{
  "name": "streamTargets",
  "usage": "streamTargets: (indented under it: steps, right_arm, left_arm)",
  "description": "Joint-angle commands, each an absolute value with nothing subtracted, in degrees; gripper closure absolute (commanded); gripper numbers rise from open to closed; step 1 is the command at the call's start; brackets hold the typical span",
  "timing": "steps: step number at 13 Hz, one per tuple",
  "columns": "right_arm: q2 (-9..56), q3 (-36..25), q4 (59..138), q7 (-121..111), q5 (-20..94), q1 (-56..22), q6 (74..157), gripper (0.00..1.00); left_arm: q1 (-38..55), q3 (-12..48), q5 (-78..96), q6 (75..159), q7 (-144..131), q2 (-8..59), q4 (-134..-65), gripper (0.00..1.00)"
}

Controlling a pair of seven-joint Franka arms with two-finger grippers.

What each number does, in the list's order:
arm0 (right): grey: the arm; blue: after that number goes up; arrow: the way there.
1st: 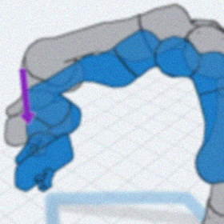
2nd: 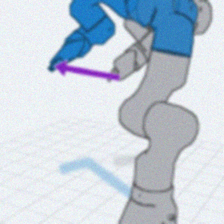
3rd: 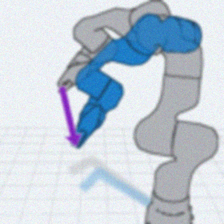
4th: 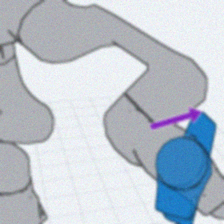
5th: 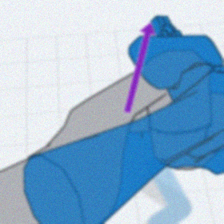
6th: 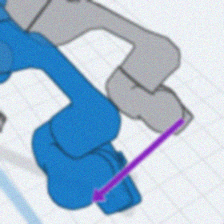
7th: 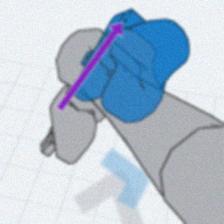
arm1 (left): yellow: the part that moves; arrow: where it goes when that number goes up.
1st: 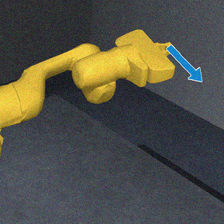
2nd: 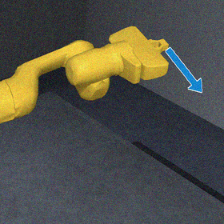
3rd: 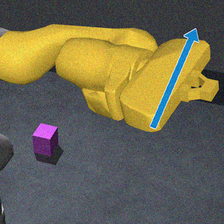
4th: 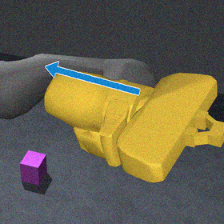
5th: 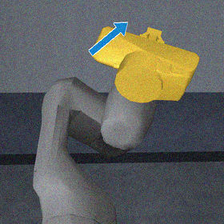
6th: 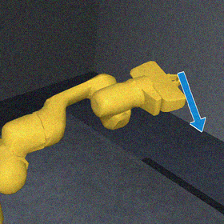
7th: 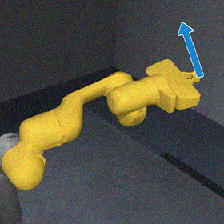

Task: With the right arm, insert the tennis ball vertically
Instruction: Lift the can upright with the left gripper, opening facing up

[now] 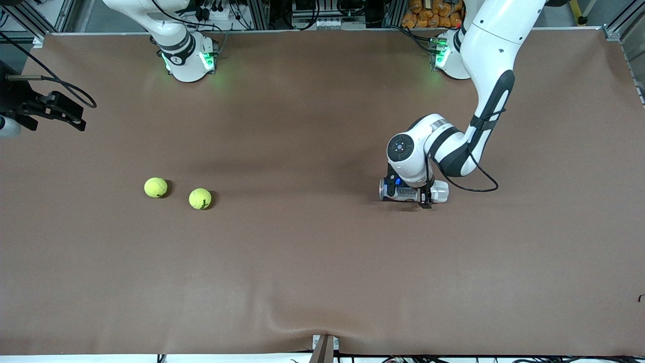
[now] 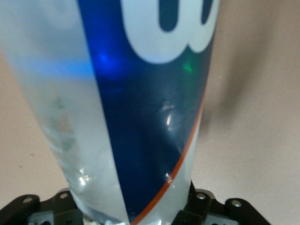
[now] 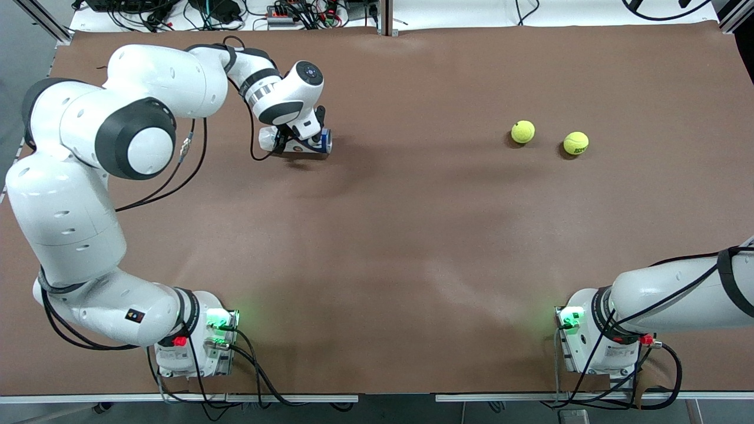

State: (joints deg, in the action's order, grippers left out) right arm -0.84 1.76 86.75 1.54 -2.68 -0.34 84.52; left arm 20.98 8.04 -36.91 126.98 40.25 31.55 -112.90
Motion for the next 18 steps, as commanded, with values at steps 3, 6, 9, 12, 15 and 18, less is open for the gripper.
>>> streamTargets:
  steps: [3, 6, 9, 12, 15, 18]
  right_arm:
    - [-2.2, 2.3, 87.9, 0.6, -1.7, 0.7, 84.5, 0.0]
    - [-2.2, 2.3, 87.9, 0.6, -1.7, 0.7, 84.5, 0.0]
    - [-2.2, 2.3, 87.9, 0.6, -1.7, 0.7, 84.5, 0.0]
    - [-2.2, 2.3, 87.9, 0.6, -1.7, 0.7, 84.4, 0.0]
    - [-2.2, 2.2, 87.8, 0.6, -1.7, 0.7, 84.4, 0.0]
    - [-1.5, 2.2, 87.7, 0.5, -1.9, 0.7, 84.4, 0.0]
  left_arm:
    - [20.6, 8.2, -38.2, 127.9, 37.7, 31.8, -112.2, 0.3]
    - [20.9, 8.5, -37.1, 128.0, 35.8, 31.7, -109.9, 0.3]
    - [20.9, 11.9, -32.5, 128.0, 34.7, 31.6, -104.8, 0.3]
    - [21.4, 14.6, -25.2, 128.1, 34.5, 31.6, -97.1, 0.29]
    - [21.9, 15.6, -19.8, 136.6, 32.3, 31.5, -94.5, 0.29]
    - [22.0, 15.6, -15.8, 148.4, 28.2, 31.9, -94.8, 0.29]
